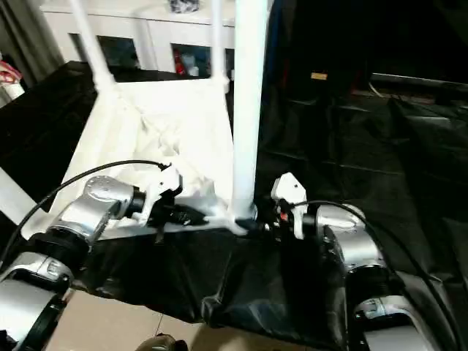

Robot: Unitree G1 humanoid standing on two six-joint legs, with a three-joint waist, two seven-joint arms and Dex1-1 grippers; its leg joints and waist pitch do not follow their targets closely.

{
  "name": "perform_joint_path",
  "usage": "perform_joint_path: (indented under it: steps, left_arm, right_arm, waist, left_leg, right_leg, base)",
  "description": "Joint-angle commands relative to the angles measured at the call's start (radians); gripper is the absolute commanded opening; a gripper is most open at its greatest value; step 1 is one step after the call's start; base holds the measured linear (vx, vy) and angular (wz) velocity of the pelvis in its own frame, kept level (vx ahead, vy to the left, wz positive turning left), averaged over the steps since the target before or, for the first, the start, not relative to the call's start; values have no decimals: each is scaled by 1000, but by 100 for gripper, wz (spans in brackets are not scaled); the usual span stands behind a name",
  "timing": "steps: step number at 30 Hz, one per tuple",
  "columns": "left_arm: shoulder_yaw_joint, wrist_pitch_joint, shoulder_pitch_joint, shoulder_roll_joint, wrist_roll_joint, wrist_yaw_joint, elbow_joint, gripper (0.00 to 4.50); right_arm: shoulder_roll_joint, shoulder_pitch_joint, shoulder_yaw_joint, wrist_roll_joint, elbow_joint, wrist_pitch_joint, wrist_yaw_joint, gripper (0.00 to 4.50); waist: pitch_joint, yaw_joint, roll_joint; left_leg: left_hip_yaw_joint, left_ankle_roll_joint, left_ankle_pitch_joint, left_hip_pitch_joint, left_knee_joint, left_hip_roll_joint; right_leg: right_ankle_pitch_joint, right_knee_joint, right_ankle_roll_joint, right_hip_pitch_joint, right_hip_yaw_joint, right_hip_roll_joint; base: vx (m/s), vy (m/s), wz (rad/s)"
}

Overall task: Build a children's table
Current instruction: Rotate leg to tighten

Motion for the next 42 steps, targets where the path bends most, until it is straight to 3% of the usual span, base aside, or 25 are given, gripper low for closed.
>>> perform_joint_path:
  steps: [1, 3, 5, 9, 13, 16, 17, 20, 25, 31, 39, 42]
  left_arm:
    - [43, -32, -70, -45, -7, 101, -9, 0]
    - [48, -30, -83, -60, 3, 161, 9, 0]
    - [51, -22, -97, -82, 13, 234, 27, 0]
    - [53, -10, -110, -119, 21, 316, 41, 0]
    - [54, -12, -117, -134, 24, 349, 54, 0]
    - [49, -28, -125, -169, 31, 392, 67, 0]
    - [42, -38, -125, -178, 30, 385, 64, 0]
    - [38, -45, -115, -168, 21, 346, 50, 0]
    - [33, -58, -90, -136, 2, 261, 22, 0]
    - [28, -69, -59, -99, -30, 135, -25, 0]
    - [6, -67, -41, -45, -35, 9, -48, 0]
    - [-2, -50, -34, -23, -42, -45, -62, 0]
  right_arm:
    - [45, -32, 10, -69, 70, -5, -159, 266]
    - [62, -52, -3, -93, 111, -15, -262, 266]
    - [84, -74, -21, -101, 151, -14, -365, 265]
    - [122, -100, -48, -106, 191, -4, -510, 265]
    - [137, -116, -51, -118, 223, -18, -569, 265]
    - [175, -143, -49, -142, 271, -49, -680, 265]
    - [191, -151, -63, -127, 279, -67, -688, 296]
    - [189, -152, -89, -92, 269, -72, -649, 326]
    - [149, -151, -80, -101, 263, -96, -601, 369]
    - [105, -148, -72, -95, 266, -132, -481, 369]
    - [38, -84, 1, -70, 175, -147, -164, 369]
    - [19, -61, 21, -54, 139, -140, -44, 369]
  waist:
    - [-70, -11, -12]
    - [-69, -24, -13]
    - [-71, -29, -13]
    - [-77, -40, -11]
    - [-82, -38, -11]
    - [-78, -42, -10]
    - [-77, -44, -9]
    - [-76, -47, -11]
    - [-81, -39, -9]
    - [-79, -30, -8]
    - [-80, -5, -6]
    - [-79, 3, -9]
  left_leg:
    - [-24, 40, -216, 20, -74, 45]
    - [-27, 21, -240, 23, -77, 42]
    - [-27, 23, -230, 22, -76, 43]
    - [-24, 51, -168, 18, -70, 40]
    - [-22, 95, -115, 14, -63, 41]
    - [-21, 94, -134, 14, -63, 38]
    - [-22, 86, -146, 15, -65, 39]
    - [-22, 75, -174, 16, -67, 38]
    - [-21, 109, -125, 15, -62, 41]
    - [-18, 114, -148, 15, -61, 45]
    - [-18, 105, -168, 22, -62, 50]
    - [-18, 106, -167, 19, -62, 50]
  right_leg:
    - [-242, -73, -242, 46, 41, -67]
    - [-298, -81, -227, 48, 40, -68]
    - [-291, -80, -219, 49, 41, -68]
    - [-157, -68, -251, 51, 40, -62]
    - [-57, -56, -274, 54, 39, -62]
    - [-92, -62, -277, 52, 38, -62]
    - [-112, -64, -274, 51, 38, -63]
    - [-152, -69, -260, 55, 39, -63]
    - [-42, -54, -289, 55, 38, -61]
    - [-60, -54, -296, 53, 37, -60]
    - [-73, -54, -288, 48, 40, -60]
    - [-78, -53, -285, 49, 41, -63]
  base:
    - [0, 0, 0]
    - [0, 0, 0]
    - [0, 0, 0]
    - [0, 0, 0]
    - [0, 0, 0]
    - [0, 0, 0]
    - [0, 0, 0]
    - [0, 0, 0]
    - [0, 0, 0]
    - [0, 0, 0]
    - [0, 0, 0]
    - [0, 0, 0]
